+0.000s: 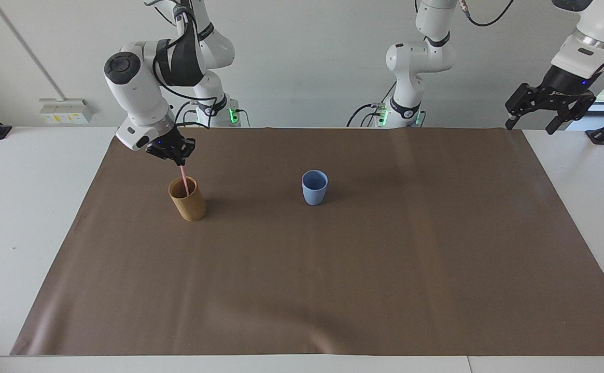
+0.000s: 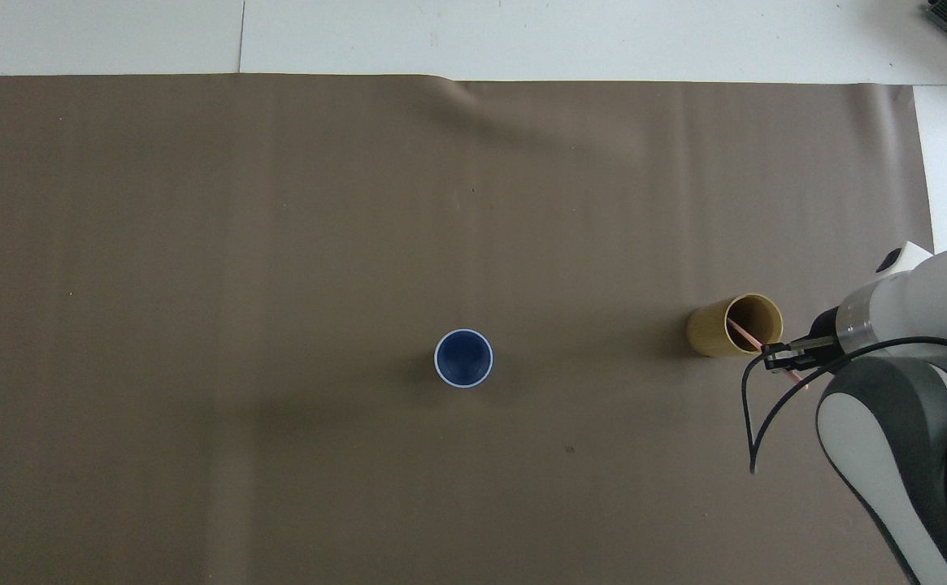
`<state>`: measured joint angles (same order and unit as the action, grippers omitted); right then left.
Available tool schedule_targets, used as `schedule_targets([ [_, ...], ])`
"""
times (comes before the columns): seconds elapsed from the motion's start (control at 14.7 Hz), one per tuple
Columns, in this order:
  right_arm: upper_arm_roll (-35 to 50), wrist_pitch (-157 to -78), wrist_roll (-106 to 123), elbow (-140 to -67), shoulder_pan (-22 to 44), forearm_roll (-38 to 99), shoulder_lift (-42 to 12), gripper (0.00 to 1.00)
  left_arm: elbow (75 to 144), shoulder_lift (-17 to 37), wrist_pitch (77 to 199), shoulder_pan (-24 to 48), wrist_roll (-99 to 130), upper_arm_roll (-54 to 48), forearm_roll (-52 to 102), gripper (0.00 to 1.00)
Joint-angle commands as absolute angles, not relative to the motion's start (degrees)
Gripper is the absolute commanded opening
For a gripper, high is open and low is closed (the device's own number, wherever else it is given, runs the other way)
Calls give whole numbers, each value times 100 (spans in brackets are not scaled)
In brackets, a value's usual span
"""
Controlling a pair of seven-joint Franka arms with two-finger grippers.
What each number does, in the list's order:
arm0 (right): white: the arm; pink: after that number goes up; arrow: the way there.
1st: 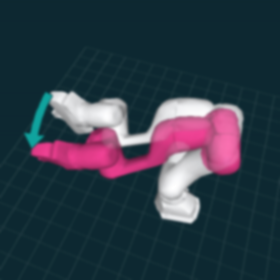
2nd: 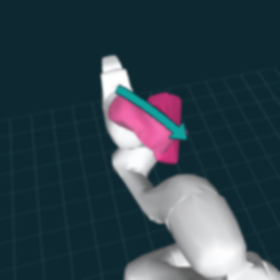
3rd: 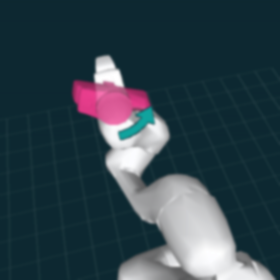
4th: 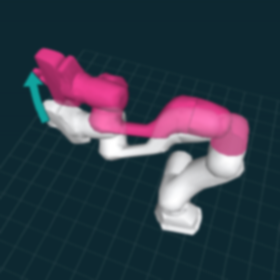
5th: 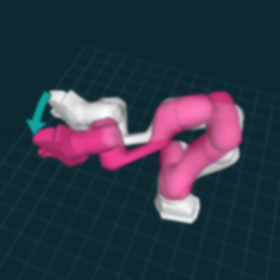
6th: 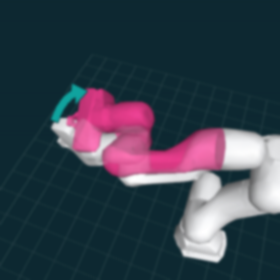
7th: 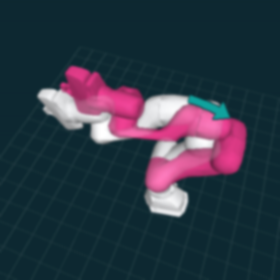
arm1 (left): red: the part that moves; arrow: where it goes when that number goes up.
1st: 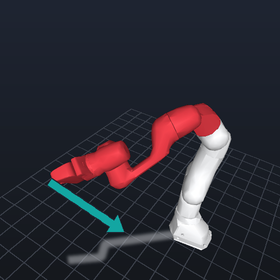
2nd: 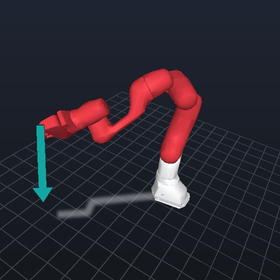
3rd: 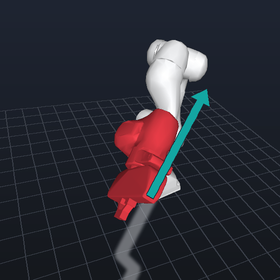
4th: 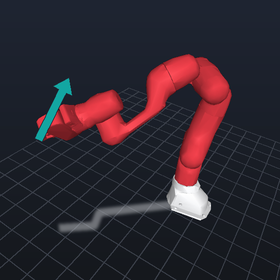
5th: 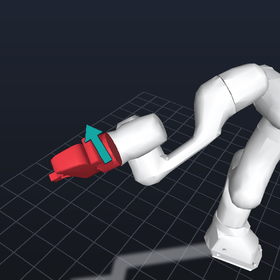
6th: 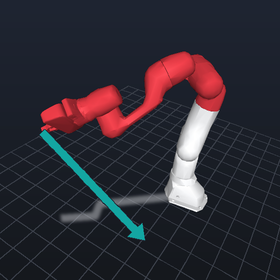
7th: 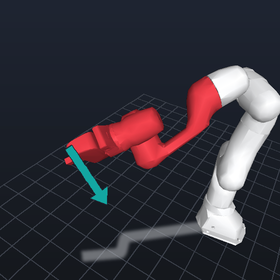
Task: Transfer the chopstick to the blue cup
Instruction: 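Lift the pink stick from the yellow cup with the right gripper toward the blue cup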
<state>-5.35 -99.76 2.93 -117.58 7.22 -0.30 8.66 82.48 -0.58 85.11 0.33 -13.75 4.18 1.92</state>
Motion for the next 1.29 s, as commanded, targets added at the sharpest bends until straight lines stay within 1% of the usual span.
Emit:
schedule_targets([
  [0.0,-519,-9415,448,-11322,686,123,923,0,8059,18,8279,0,-1433,378,97,100],
  [0.34,-501,-8343,448,-10390,686,141,932,0,8112,-9,8279,62,-1415,351,97,100],
  [0.61,-431,-7806,-42,-9828,747,633,923,0,8112,-9,8288,53,-1415,352,97,100],
  [0.81,77,-7910,-893,-9703,966,720,879,0,8112,-9,8288,62,-1415,352,97,100],
  [1.02,508,-8260,-1685,-9703,1028,1036,800,0,8112,-9,8288,62,-1415,352,97,100],
  [1.15,781,-8585,-2325,-9660,1255,1029,529,0,8112,-9,8288,62,-1415,352,97,100],
  [1.22,895,-8657,-2721,-9520,1422,1011,345,0,8112,-9,8288,62,-1415,352,97,100],
])
